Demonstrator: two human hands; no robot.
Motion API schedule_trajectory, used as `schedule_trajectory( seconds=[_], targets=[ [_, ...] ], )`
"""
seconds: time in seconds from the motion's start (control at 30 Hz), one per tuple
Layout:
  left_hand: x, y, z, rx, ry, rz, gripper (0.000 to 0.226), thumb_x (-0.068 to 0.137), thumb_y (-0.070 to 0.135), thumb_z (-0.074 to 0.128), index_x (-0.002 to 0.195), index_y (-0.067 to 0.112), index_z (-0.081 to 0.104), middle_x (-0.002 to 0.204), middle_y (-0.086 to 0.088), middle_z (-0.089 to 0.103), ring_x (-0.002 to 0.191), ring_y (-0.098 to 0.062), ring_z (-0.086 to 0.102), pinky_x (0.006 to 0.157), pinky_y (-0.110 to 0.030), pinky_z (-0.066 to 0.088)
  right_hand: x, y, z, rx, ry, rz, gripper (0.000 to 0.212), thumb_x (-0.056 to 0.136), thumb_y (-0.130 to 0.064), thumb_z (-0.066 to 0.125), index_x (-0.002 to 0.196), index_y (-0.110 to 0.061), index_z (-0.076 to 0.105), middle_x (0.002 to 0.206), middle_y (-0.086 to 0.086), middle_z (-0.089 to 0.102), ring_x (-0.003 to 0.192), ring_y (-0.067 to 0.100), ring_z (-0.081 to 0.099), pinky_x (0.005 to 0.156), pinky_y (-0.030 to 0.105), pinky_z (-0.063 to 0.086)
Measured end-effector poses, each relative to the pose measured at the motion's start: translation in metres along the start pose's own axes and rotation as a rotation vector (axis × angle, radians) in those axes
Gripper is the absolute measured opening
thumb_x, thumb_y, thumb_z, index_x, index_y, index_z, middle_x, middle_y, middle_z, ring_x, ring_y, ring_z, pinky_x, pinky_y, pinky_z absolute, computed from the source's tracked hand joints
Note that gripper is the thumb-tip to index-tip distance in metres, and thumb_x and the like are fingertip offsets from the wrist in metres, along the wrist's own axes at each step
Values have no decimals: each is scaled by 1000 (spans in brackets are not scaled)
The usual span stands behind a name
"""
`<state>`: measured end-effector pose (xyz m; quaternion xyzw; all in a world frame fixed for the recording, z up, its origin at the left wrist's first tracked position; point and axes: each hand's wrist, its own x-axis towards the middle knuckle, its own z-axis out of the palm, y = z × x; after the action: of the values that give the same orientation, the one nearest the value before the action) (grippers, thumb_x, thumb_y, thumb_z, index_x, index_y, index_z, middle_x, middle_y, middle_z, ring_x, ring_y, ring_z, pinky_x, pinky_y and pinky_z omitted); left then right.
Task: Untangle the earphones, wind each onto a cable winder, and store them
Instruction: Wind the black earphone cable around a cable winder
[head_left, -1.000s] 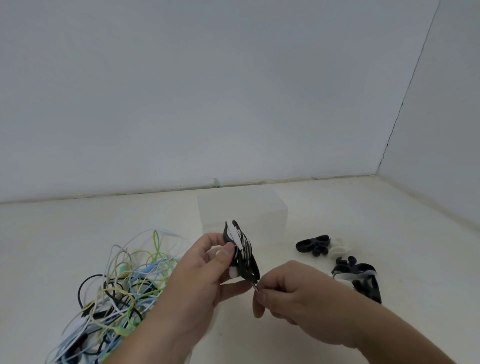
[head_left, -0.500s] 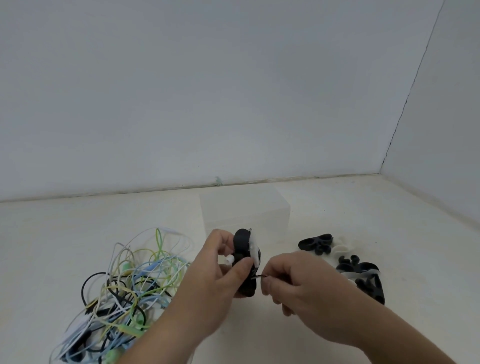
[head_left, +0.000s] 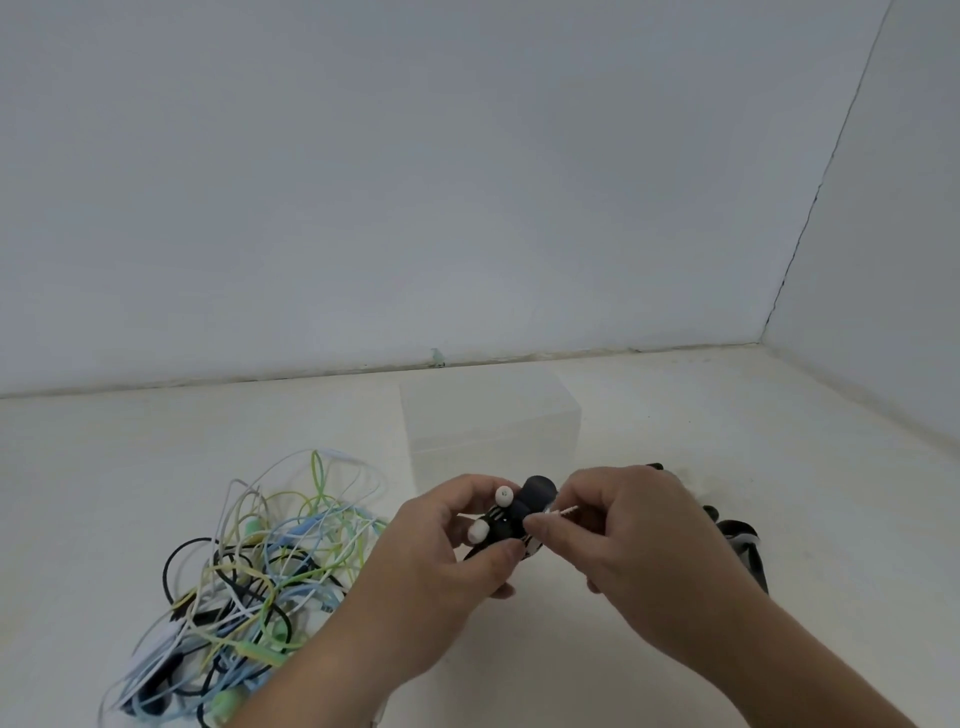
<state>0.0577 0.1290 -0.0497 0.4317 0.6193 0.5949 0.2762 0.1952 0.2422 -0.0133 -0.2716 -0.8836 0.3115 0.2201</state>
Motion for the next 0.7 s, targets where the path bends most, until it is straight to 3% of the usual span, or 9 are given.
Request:
schedule_trajectory(
  seconds=[0.17, 0.27, 0.37, 0.43, 0.53, 0.6, 0.7],
  targets=[
    [-1, 1, 0, 68, 17, -14, 37, 85, -7, 65, 99, 26, 73, 88, 4, 75, 83, -12, 71, 62, -33, 60, 0, 3, 1, 0, -38, -57, 35, 95, -47, 51, 70, -23, 58, 62, -3, 60, 56, 13, 55, 56, 30, 44],
    [-2, 2, 0, 76, 21, -18, 36, 84, -7, 65, 94, 26, 72, 84, 1, 75, 77, -18, 70, 65, -38, 62, -1, 3, 0, -8, -30, -84, 40, 93, -52, 50, 69, -21, 59, 56, -10, 54, 53, 8, 47, 51, 22, 36],
    [-2, 3, 1, 111, 7, -1, 32, 78, 7, 66, 93, 35, 73, 83, 0, 75, 78, -25, 69, 67, -39, 62, 1, 5, 1, -19, 3, -122, 40, 92, -49, 56, 64, -21, 56, 55, -13, 51, 54, 7, 45, 54, 18, 35],
    [-2, 3, 1, 145, -20, 10, 33, 75, 13, 62, 95, 36, 73, 84, 3, 75, 76, -18, 69, 70, -37, 60, 1, 7, 2, -22, 21, -156, 40, 91, -48, 58, 60, -23, 51, 58, -13, 51, 56, 7, 46, 54, 19, 35],
    [-4, 3, 1, 146, -83, 20, 33, 83, 3, 64, 98, 31, 75, 86, 5, 75, 75, -7, 67, 70, -29, 57, 2, 8, 4, -46, 42, -209, 39, 89, -50, 57, 58, -29, 46, 61, -13, 52, 59, 9, 48, 54, 20, 34],
    [-4, 4, 1, 117, -110, 22, 32, 87, -1, 66, 98, 27, 76, 85, 6, 75, 73, -5, 66, 68, -24, 53, 2, 9, 5, -74, 66, -241, 40, 88, -55, 53, 57, -32, 43, 62, -14, 51, 60, 10, 49, 55, 20, 33],
    [-4, 5, 1, 83, -136, 19, 23, 89, 6, 69, 97, 27, 76, 84, 3, 74, 74, -9, 67, 64, -29, 56, 3, 9, 7, -110, 95, -270, 43, 86, -64, 45, 60, -31, 45, 61, -11, 50, 61, 11, 50, 54, 19, 34]
  ],
)
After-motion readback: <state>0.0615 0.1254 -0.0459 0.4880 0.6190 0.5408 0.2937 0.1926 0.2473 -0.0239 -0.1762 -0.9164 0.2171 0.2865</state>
